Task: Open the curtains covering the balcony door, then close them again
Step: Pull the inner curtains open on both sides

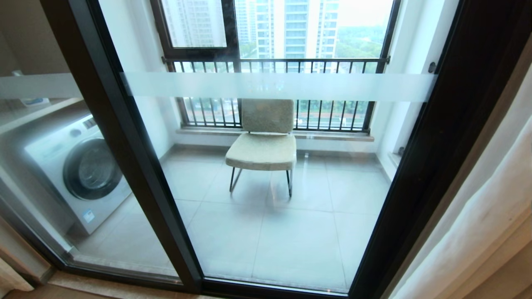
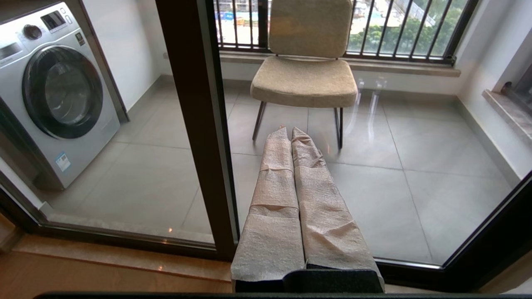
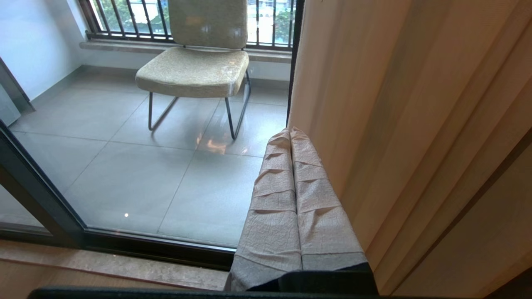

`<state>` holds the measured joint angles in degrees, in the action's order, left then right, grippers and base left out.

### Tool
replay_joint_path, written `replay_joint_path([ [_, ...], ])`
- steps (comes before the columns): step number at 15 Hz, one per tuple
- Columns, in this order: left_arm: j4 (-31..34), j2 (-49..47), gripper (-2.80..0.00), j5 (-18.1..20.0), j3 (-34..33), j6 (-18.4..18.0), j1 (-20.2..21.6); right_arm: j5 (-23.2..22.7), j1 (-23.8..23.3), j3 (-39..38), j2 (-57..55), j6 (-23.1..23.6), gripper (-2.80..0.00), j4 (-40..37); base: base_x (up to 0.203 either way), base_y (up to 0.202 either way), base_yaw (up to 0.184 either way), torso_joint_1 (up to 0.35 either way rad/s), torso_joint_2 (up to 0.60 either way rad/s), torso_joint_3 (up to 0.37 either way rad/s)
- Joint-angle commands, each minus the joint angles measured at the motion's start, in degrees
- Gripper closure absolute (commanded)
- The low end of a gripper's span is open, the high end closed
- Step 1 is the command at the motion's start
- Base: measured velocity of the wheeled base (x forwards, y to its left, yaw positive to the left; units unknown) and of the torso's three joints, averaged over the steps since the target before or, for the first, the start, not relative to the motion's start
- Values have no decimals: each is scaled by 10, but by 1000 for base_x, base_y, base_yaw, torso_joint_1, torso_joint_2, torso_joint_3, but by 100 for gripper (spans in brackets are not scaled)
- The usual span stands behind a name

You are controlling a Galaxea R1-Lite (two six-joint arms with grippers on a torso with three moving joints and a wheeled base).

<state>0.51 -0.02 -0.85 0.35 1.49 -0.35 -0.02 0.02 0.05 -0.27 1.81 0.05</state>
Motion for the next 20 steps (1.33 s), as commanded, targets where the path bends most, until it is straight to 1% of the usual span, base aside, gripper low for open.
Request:
replay_joint_path([
  [1,0,0,0,0,0,0,0,0,1,0,3,1,0,0,0,0,0,0,0,0],
  [6,-1,0,0,0,0,0,0,1,0,0,3,3,0,0,0,0,0,0,0,0],
  [10,0,0,0,0,0,0,0,2,0,0,2,-9,0,0,0,0,0,0,0,0],
  [20,0,0,0,0,0,0,0,2,0,0,2,-9,0,0,0,0,0,0,0,0],
])
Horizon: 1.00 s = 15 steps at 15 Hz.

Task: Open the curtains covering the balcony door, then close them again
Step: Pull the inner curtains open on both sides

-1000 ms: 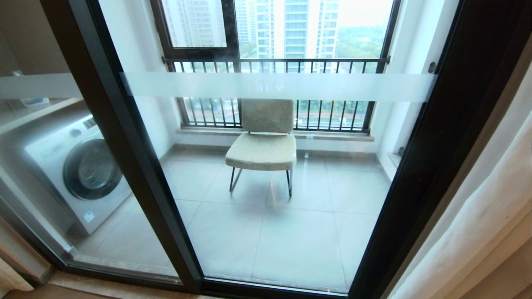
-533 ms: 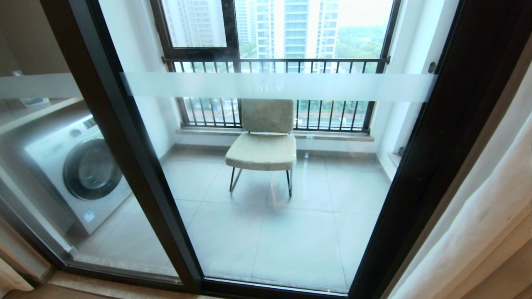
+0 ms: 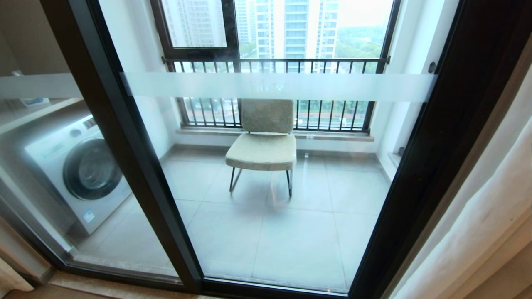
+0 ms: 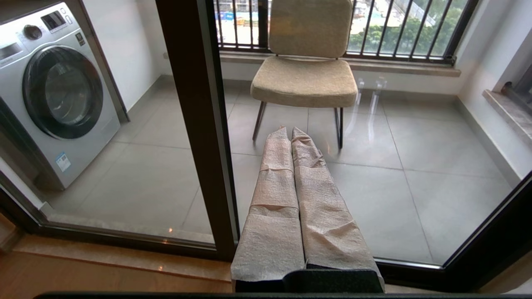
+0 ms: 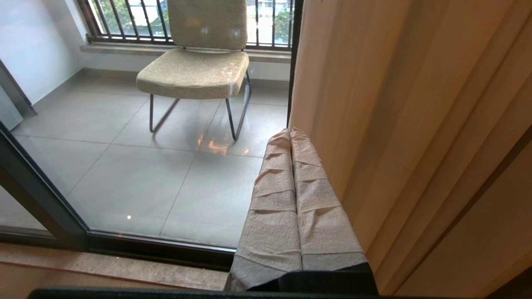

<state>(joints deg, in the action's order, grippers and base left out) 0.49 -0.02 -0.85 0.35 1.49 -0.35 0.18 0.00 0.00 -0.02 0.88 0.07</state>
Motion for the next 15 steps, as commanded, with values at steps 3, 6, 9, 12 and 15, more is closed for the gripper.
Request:
replay_joint_path([
  [3,0,0,0,0,0,1,0,0,0,0,0,1,0,0,0,0,0,0,0,0],
  [6,0,0,0,0,0,0,0,2,0,0,0,4,0,0,0,0,0,0,0,0],
  [9,0,0,0,0,0,1,0,5,0,0,0,5,0,0,0,0,0,0,0,0],
  [12,0,0,0,0,0,0,0,5,0,0,0,8,0,9,0,0,0,0,0,0],
  [15,0,0,0,0,0,1,0,4,0,8,0,19,0,44,0,0,0,0,0,0],
])
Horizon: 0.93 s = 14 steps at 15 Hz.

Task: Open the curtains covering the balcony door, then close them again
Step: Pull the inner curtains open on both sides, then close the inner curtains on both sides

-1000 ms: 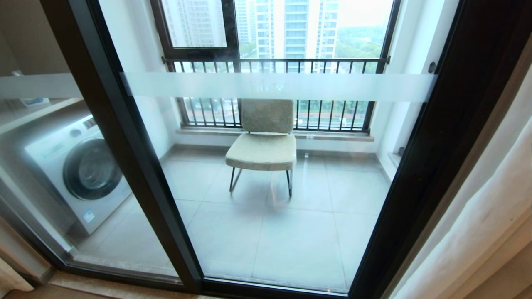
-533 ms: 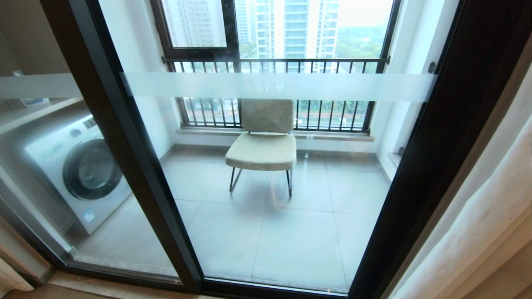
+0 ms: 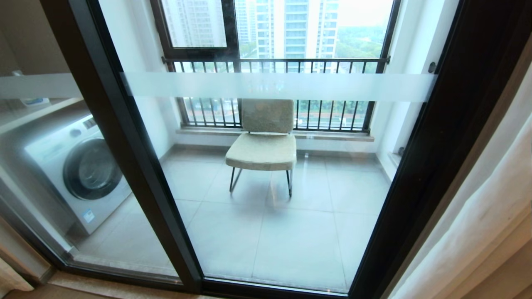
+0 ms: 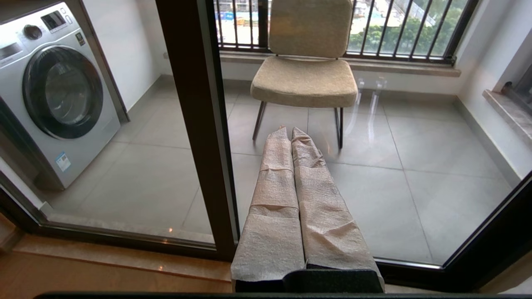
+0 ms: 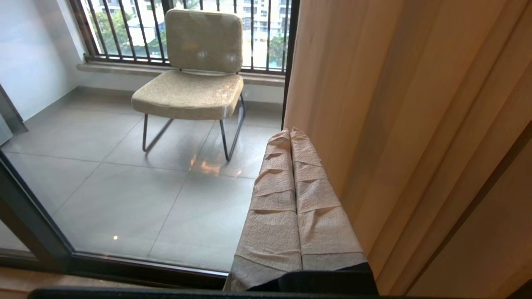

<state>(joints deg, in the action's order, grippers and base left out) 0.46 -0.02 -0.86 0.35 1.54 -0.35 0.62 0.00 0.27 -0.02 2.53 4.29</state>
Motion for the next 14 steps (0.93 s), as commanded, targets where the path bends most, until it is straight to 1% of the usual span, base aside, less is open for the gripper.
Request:
replay_joint_path([
  [1,1,0,0,0,0,0,0,-1,0,20,0,4,0,-2,0,0,0,0,0,0],
  [4,0,0,0,0,0,0,0,-2,0,67,0,5,0,-19,0,0,0,0,0,0],
  [6,0,0,0,0,0,0,0,-3,0,109,0,5,0,-61,0,0,0,0,0,0],
  [8,0,0,0,0,0,0,0,-4,0,142,-8,5,0,-85,0,0,0,0,0,0],
  [11,0,0,0,0,0,0,0,-4,1,179,-66,5,0,-79,0,0,0,0,0,0],
  [13,0,0,0,0,0,0,0,-5,7,208,-115,5,0,-62,0,0,0,0,0,0],
  [14,1,0,0,0,0,0,0,-4,15,218,-135,5,-280,-47,0,0,0,0,0,0],
])
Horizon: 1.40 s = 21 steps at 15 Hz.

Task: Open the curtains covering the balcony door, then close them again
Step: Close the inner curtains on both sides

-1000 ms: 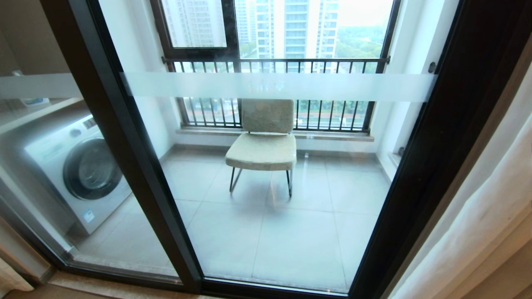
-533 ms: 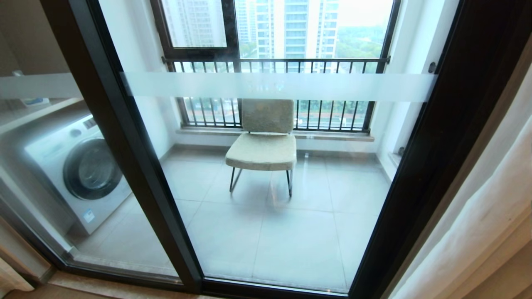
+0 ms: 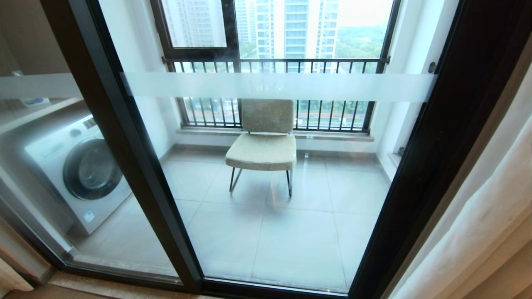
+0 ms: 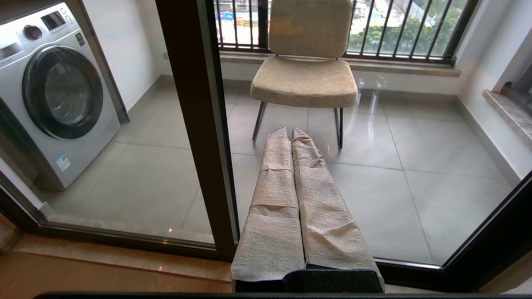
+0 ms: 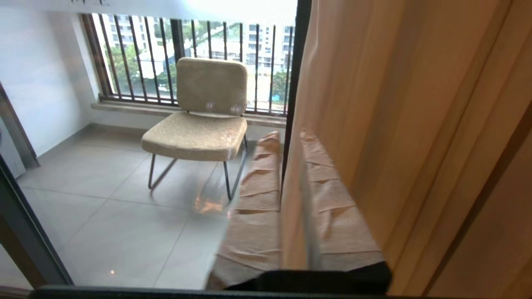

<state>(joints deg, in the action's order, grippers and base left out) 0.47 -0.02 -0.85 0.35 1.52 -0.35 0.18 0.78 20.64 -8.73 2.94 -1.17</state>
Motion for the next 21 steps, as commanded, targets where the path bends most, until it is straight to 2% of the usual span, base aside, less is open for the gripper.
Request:
replay_joint_path([
  [1,0,0,0,0,0,1,0,1,15,20,-65,1,-280,26,0,0,0,0,0,0],
  [6,0,0,0,0,0,0,0,2,22,55,-149,-3,-280,66,0,0,0,0,0,0],
  [14,0,0,0,0,0,1,0,5,12,122,-344,-26,-280,204,0,0,0,0,0,0],
  [16,1,0,0,0,0,0,0,5,-25,132,-386,-26,-280,236,0,0,0,0,0,0],
  [20,0,0,0,0,0,0,0,4,-138,156,-466,-22,-280,284,0,0,0,0,0,0],
  [21,0,0,0,0,0,0,0,3,-154,160,-483,-21,-280,294,0,0,0,0,0,0],
])
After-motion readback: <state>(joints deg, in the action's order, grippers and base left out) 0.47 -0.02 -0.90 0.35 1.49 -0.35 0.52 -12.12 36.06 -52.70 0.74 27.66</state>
